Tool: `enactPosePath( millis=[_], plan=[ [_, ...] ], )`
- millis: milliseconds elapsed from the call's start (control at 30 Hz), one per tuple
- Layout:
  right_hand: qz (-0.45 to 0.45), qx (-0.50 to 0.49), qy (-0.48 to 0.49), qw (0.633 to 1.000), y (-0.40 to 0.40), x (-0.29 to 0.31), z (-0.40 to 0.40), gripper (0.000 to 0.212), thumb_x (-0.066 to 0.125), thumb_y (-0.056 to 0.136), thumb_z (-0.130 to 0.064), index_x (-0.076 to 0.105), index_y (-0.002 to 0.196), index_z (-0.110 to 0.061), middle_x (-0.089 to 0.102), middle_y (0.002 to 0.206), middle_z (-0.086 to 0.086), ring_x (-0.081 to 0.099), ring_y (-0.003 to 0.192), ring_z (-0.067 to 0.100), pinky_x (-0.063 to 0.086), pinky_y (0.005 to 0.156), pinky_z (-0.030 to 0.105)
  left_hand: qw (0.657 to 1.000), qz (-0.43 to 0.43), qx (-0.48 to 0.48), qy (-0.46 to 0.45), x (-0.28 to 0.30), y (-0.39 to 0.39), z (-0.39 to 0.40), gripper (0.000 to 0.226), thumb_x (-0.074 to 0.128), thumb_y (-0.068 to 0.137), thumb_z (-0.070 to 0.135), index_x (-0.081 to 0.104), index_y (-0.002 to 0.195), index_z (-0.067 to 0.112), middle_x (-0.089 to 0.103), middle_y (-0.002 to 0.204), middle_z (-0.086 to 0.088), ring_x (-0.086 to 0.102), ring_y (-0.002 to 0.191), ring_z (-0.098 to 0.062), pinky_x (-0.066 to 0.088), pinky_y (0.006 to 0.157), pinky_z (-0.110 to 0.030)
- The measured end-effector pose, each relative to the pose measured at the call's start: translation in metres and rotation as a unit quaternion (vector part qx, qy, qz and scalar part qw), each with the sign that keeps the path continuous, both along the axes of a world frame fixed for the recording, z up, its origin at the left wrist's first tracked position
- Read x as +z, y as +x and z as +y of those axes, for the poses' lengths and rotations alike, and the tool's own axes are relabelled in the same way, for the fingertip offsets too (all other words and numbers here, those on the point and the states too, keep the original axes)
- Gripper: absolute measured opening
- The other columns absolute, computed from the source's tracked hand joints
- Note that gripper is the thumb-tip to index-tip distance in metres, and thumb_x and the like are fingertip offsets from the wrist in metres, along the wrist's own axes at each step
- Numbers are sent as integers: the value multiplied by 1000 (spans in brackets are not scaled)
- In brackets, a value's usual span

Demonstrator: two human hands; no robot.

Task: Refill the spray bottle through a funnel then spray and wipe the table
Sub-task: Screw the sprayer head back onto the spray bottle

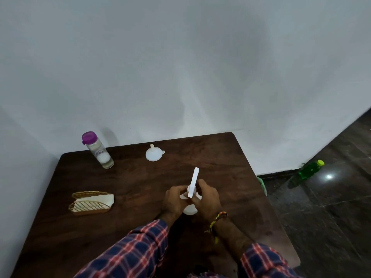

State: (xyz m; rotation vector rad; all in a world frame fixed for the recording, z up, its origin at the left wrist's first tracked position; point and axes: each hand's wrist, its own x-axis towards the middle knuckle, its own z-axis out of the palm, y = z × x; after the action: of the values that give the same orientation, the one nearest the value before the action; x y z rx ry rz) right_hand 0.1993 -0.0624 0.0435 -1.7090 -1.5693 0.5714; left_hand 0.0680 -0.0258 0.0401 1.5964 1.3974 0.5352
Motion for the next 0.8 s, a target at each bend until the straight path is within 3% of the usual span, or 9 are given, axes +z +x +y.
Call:
enactPosePath(
  millis=[67, 133, 233, 333, 433, 533, 633, 800],
  plan=[
    [6, 21, 24, 999, -4, -2, -3, 21, 66, 85, -27, 65, 102, -15, 69, 95, -7, 64, 84, 9, 52, 77, 29, 1000, 15, 15, -3, 1, 0, -2, 33, 76, 78, 37, 71, 108, 24, 70, 102, 13, 62, 95, -4, 52, 81, -23],
    [33, 9, 41, 999, -3, -5, -6, 20, 64, 84, -12, 67, 104, -15, 70, 99, -8, 64, 89, 6, 53, 81, 30, 1000, 16, 18, 6, 3, 0, -2, 35, 77, 74, 42, 73, 105, 25, 72, 99, 13, 65, 92, -2, 55, 78, -24],
    [61, -39, 4, 997, -2, -2, -5, 12, 70, 83, -19, 63, 91, -15, 69, 85, -7, 65, 78, 6, 55, 71, 27, 999, 32, 32, 25, 6, 3, -8, 31, 78, 72, 43, 73, 100, 30, 73, 90, 15, 66, 83, 1, 55, 71, -20],
    [87, -36, -21, 995, -6, -3, -7, 24, 76, 78, -29, 58, 91, -19, 68, 82, -6, 65, 76, 7, 53, 67, 21, 994, 75, 60, 48, 10, 6, -14, 20, 69, 81, 42, 72, 97, 31, 72, 87, 15, 63, 79, 1, 50, 67, -19],
    [104, -3, 2, 995, -11, -7, -14, 18, 66, 87, -17, 64, 105, -20, 70, 92, -10, 66, 86, 4, 54, 76, 23, 992, 86, 74, 51, 15, 7, -14, 18, 67, 83, 42, 72, 94, 29, 72, 86, 12, 63, 78, -3, 48, 67, -22],
    [105, -56, -15, 993, -6, -8, -9, 12, 71, 84, -19, 66, 94, -18, 69, 84, -10, 66, 80, 3, 52, 68, 22, 993, 89, 68, 47, 14, 6, -14, 21, 70, 79, 47, 72, 91, 30, 71, 81, 13, 62, 75, -2, 48, 64, -21],
    [113, -79, -38, 990, -9, -9, -5, 33, 75, 77, -31, 61, 105, -18, 70, 88, -9, 67, 82, 5, 55, 73, 26, 989, 117, 75, 56, 13, 7, -15, 17, 68, 80, 45, 71, 89, 31, 71, 81, 13, 64, 77, -4, 50, 66, -25],
    [128, -59, 4, 990, -16, -14, -12, 13, 64, 85, -23, 66, 97, -19, 71, 86, -8, 67, 82, 8, 55, 73, 36, 984, 139, 82, 79, 11, 9, -16, 20, 65, 81, 49, 65, 81, 29, 68, 78, 11, 63, 74, -8, 46, 62, -24]
  ],
)
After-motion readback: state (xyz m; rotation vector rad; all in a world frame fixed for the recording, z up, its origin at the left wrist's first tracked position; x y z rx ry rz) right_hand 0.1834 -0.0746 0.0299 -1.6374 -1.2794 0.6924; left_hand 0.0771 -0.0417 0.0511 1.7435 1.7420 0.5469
